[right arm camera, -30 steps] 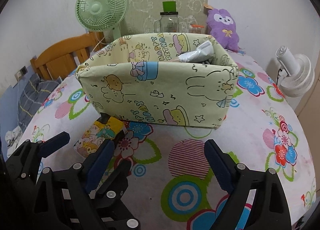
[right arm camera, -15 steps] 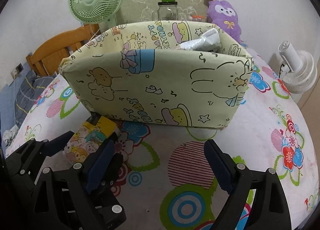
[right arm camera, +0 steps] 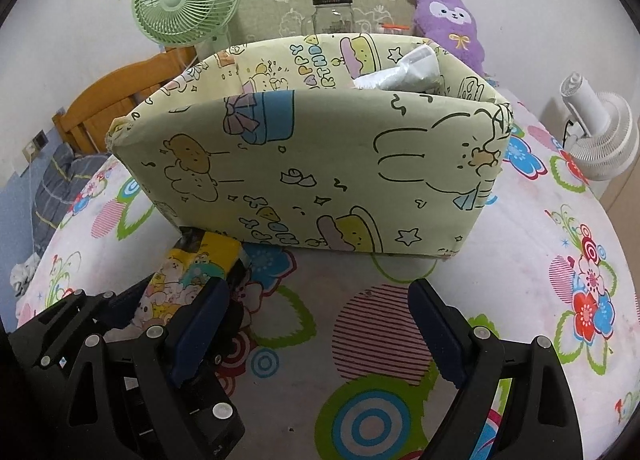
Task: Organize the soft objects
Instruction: 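Close the left tool on the cartoon-printed tissue pack, then lift the tissue pack with the left tool and carry it over the box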
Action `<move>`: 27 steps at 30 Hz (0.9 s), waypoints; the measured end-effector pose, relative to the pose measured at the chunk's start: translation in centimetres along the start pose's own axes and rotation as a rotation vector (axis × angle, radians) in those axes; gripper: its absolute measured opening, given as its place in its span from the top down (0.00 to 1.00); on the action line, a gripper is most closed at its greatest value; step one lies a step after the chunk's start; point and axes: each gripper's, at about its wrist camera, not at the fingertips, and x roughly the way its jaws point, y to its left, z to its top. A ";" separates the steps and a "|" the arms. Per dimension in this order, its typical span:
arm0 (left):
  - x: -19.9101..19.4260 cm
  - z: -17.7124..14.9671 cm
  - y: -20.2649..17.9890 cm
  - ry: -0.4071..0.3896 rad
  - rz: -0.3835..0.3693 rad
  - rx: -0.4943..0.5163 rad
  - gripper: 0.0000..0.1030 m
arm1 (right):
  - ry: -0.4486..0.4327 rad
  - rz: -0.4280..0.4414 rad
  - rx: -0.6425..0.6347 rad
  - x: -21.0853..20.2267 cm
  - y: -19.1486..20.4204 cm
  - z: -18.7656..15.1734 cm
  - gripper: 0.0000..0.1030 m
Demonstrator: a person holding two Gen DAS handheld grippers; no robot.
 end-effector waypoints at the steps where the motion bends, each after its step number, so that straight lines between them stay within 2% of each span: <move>1: 0.0 0.0 -0.1 0.000 0.001 -0.002 0.52 | 0.000 0.002 0.003 0.0 0.0 0.0 0.10; 13: -1.2 -0.7 -1.7 -0.005 0.004 -0.015 0.54 | -0.012 -0.004 0.016 -1.5 -0.8 -0.9 0.10; 27: -4.4 -0.5 -3.7 -0.075 0.008 -0.005 0.54 | -0.078 -0.004 0.042 -5.2 -2.1 -1.3 0.10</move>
